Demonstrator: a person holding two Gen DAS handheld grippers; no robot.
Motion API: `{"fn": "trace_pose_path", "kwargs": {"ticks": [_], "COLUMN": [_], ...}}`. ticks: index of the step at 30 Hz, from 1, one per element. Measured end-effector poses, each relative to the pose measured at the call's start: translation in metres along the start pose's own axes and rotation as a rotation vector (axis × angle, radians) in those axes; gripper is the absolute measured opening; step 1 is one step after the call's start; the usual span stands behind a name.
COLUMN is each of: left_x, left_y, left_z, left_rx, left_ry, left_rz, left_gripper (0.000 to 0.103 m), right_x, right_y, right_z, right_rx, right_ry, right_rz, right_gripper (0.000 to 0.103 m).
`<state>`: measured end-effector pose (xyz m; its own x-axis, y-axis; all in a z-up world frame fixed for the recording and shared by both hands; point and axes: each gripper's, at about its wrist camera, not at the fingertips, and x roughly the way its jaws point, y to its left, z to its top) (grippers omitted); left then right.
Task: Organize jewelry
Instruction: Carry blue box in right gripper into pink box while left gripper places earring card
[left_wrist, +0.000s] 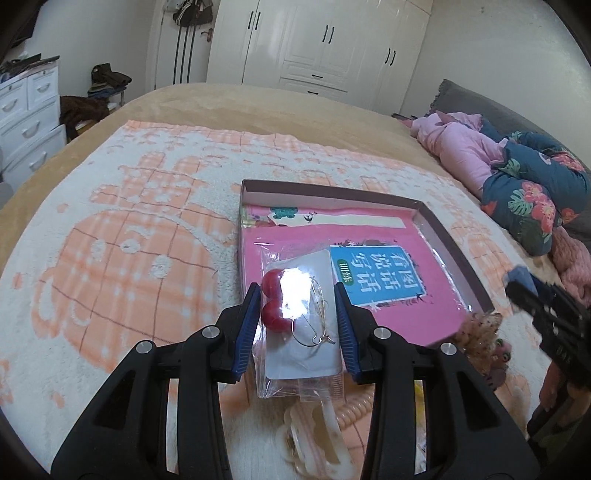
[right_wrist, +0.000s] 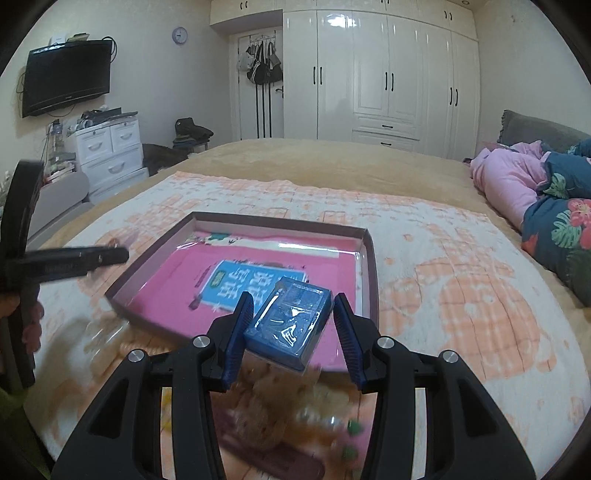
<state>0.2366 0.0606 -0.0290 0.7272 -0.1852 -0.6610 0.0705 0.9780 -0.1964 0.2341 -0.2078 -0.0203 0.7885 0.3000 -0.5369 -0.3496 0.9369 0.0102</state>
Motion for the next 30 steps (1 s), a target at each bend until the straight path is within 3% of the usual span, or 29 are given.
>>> {"fn": "trace_pose_path", "kwargs": {"ticks": [6,13,25,30], "left_x": [0.018,0.034,0.041,0.038], "left_y": [0.001,-0.002,-0.001,-0.004], "left_z": [0.001,0.001,-0.004,-0.005], "left_rx": [0.001,0.012,0.015,0.033], "left_ry": [0.013,0.028,0.043,0.03], "left_rz": [0.001,0.004,0.006,0.017], "left_gripper": [0.031,0.031,0.032,0.041], "right_x": [0.037,0.07,0.088,0.087], "right_y": [-0.011,-0.018,-0.026,-0.03], "right_z": [0.013,0.011,-0.001,-0.002], "right_rx": [0.007,0.011,0.039,0.053], "right_ry": [0.06,0.129,0.188,0.193], "right_rz": [0.038,0.015,-0.013,-0.024], "right_gripper": [0.043,0.043,0.044,0.046]}}
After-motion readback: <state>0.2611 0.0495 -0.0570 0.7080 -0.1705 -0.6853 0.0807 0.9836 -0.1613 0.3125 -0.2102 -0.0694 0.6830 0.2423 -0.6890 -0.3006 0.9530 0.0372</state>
